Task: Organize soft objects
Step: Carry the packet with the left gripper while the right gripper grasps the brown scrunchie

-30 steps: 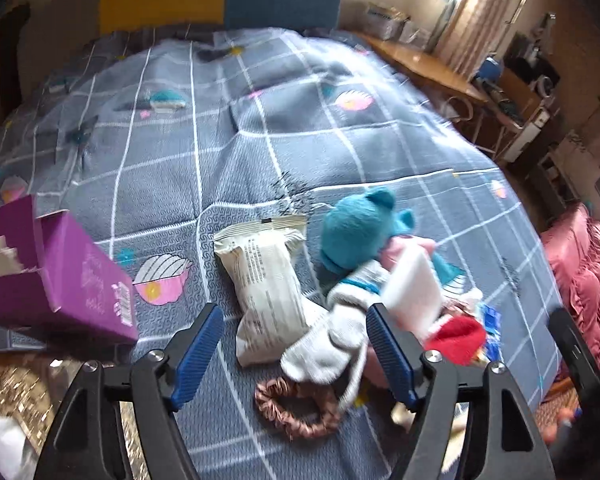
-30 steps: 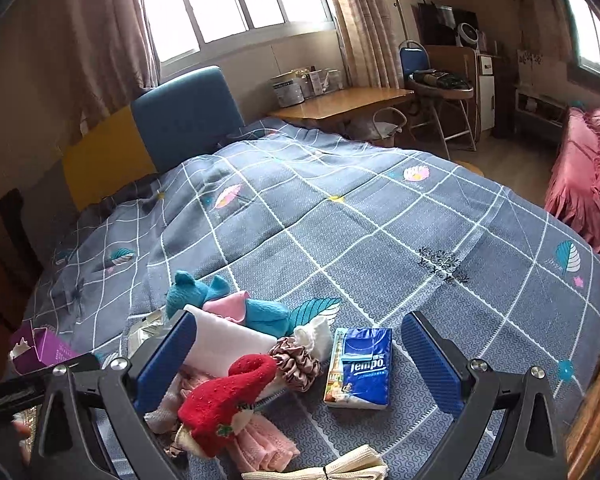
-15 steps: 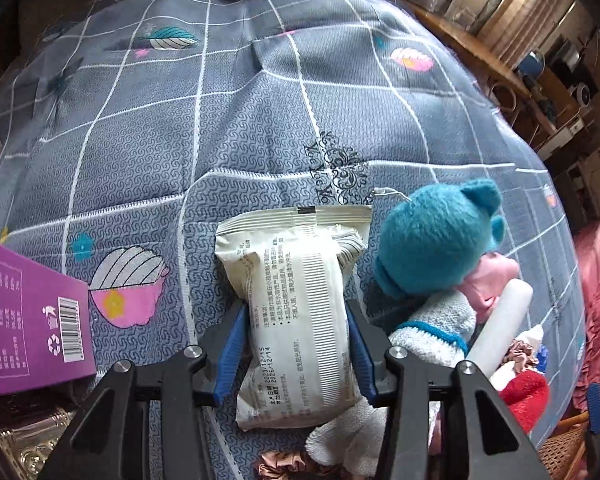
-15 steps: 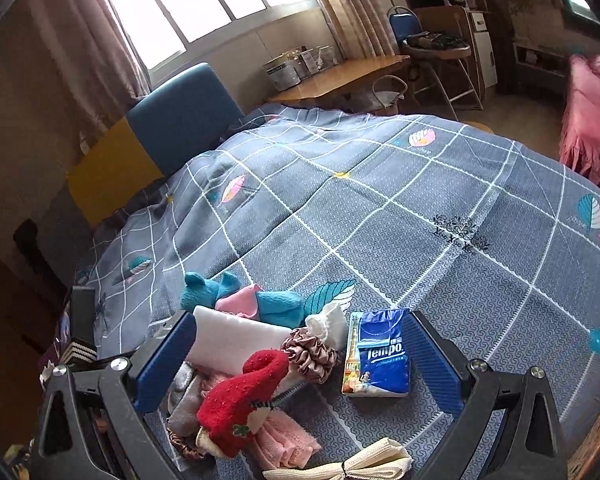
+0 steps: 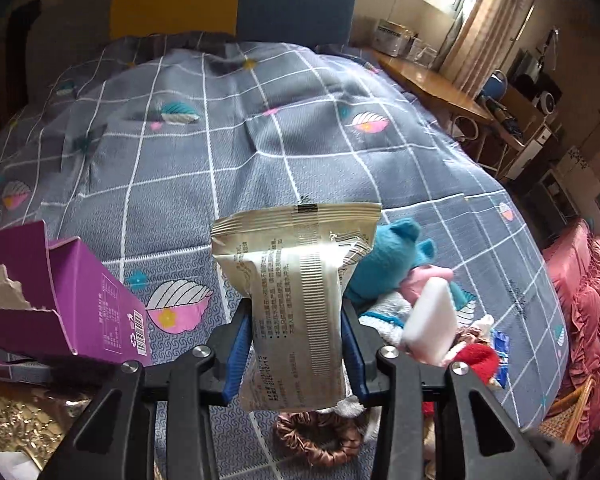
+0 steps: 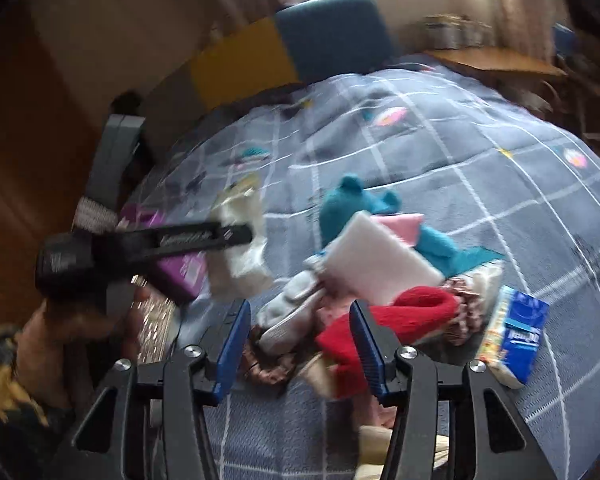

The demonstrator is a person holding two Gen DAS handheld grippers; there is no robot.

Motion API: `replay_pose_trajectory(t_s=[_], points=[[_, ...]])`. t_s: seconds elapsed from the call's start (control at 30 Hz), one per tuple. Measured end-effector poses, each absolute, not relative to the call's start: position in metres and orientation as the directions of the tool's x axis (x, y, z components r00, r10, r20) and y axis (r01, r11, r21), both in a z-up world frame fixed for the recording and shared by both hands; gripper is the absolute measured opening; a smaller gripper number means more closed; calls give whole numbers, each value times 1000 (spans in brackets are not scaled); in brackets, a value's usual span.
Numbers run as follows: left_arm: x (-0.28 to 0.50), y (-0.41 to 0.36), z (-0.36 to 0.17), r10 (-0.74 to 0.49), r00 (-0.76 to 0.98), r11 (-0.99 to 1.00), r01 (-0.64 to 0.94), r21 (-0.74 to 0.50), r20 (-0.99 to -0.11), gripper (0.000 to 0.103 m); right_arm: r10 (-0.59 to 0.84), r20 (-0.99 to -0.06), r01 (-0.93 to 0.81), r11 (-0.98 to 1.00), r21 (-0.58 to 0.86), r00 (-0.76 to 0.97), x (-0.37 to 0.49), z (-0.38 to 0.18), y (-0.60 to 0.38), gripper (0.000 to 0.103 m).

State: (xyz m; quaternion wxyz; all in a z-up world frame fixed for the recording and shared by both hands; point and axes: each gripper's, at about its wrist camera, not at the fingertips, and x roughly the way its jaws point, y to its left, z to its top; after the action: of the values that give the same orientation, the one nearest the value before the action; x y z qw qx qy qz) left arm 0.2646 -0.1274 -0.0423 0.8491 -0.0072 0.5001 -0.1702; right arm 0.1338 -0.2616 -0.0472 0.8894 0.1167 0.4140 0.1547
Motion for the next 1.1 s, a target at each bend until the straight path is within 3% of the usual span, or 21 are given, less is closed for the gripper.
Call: replay_pose_trajectory(t_s=[0.13,0.37,0.67,0.93,1.1], points=[[270,-128,-26,-330,445,931,301,-208,-833,41,363,-795,-288,926,246,486,140,-73,-213,42],[276,-73,35,-368,541,929,250,-273,-757,41,286,-893,-259,945,201,348,181,-126,-182,14],[261,111,55,-156,680,961,-64,-270,-716,41,309,-888,-221,944,243,340,187,-145,-193,11],[179,215,-1,-16,656,930,-267,-252,-755,41,258,-885,-255,953,166,387,179,-142,-183,11],[140,238,-55,-14,590,907,-333,-259,-807,41,254,-880,-259,953,157,401,176,-140,-184,11]])
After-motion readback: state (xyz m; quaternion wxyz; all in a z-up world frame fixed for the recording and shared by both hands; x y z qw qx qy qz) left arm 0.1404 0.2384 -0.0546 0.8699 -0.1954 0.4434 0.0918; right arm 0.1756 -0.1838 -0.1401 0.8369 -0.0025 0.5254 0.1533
